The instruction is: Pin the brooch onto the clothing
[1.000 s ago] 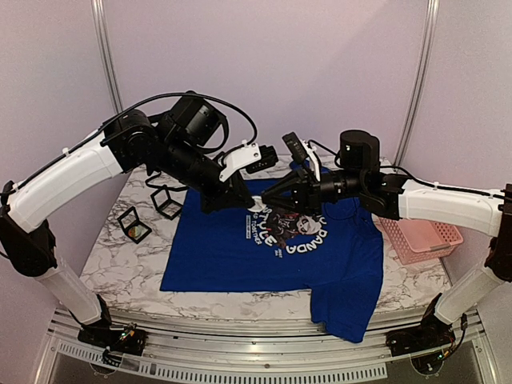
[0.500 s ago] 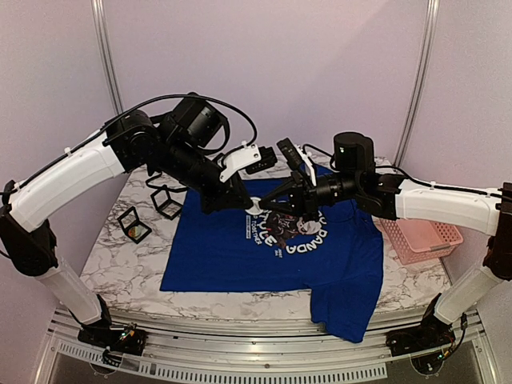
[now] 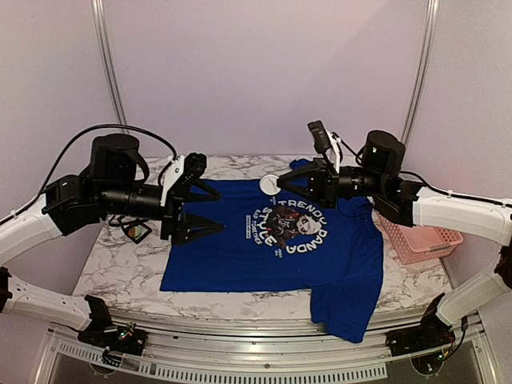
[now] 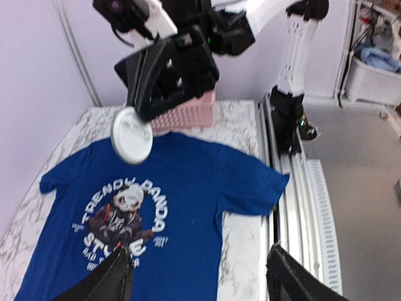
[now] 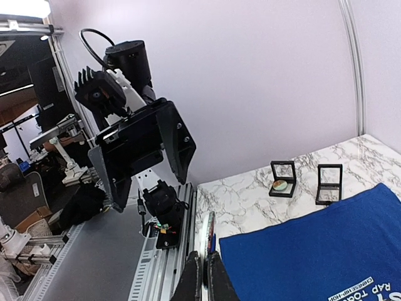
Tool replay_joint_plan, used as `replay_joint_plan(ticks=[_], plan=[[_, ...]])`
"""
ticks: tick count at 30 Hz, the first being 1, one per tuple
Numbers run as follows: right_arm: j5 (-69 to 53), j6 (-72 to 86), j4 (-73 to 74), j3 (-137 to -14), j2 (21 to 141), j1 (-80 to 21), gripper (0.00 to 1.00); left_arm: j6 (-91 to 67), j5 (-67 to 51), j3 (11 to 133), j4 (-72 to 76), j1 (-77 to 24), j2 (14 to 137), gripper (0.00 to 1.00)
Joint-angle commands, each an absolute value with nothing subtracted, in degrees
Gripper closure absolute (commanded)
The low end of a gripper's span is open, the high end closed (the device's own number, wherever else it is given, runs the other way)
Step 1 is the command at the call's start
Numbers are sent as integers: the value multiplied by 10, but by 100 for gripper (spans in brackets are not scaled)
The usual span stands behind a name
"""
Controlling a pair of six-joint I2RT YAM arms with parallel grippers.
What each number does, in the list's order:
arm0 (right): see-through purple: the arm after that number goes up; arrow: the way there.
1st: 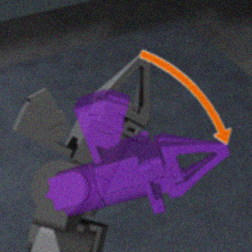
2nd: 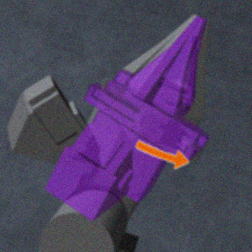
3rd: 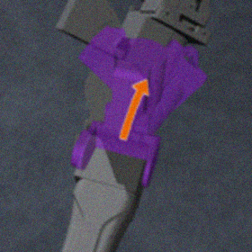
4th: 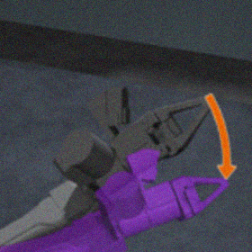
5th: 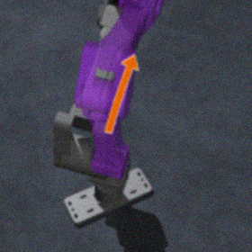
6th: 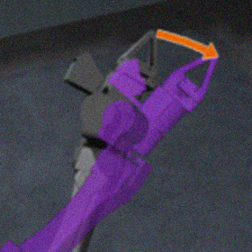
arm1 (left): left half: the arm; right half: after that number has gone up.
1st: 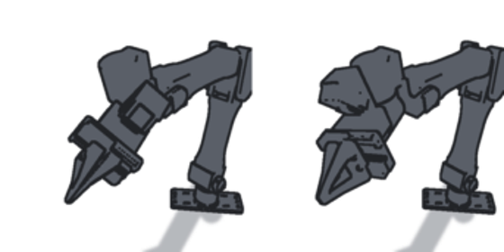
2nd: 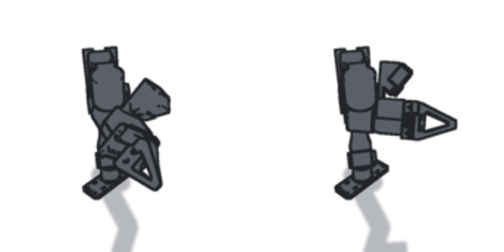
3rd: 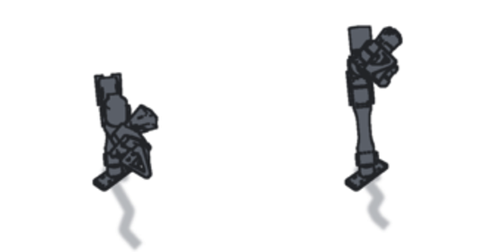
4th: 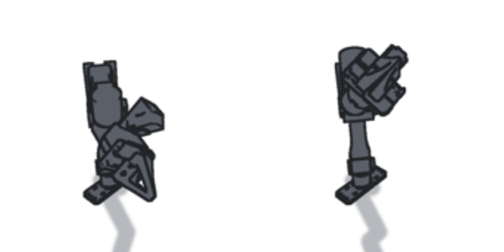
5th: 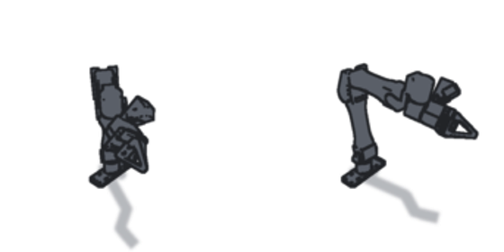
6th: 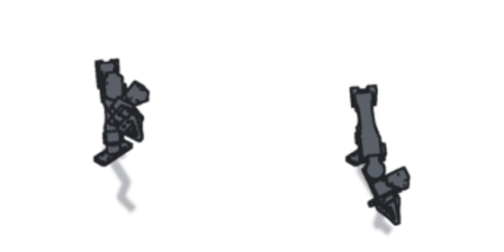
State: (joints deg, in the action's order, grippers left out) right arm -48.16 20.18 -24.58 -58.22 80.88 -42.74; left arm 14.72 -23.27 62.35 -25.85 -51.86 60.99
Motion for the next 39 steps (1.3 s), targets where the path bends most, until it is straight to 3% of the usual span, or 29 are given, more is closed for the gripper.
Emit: replay_joint_plan(ticks=[1,6,9,13,17,21,25,27,35,39], plan=[[-455,256,-342,-548,775,-429,100,48,-269,623,-49,-548,673,25],[-466,264,-368,-534,762,-429,100,-16,-273,625,33,-556,714,29],[-472,265,-373,-531,758,-430,100,-47,-245,627,52,-566,729,38],[-477,259,-371,-528,755,-429,100,-62,-216,642,67,-569,740,60],[-482,255,-372,-529,754,-429,100,-72,-226,659,56,-576,754,70],[-479,251,-371,-526,752,-429,100,-71,-219,659,58,-579,758,91],[-484,252,-373,-527,750,-429,100,-74,-212,661,55,-579,759,94],[-487,253,-373,-528,751,-430,100,-74,-209,662,56,-579,760,100],[-499,250,-371,-528,752,-429,100,-65,-223,654,58,-575,751,100],[-504,234,-348,-531,739,-429,100,-51,-257,650,48,-538,740,79]])
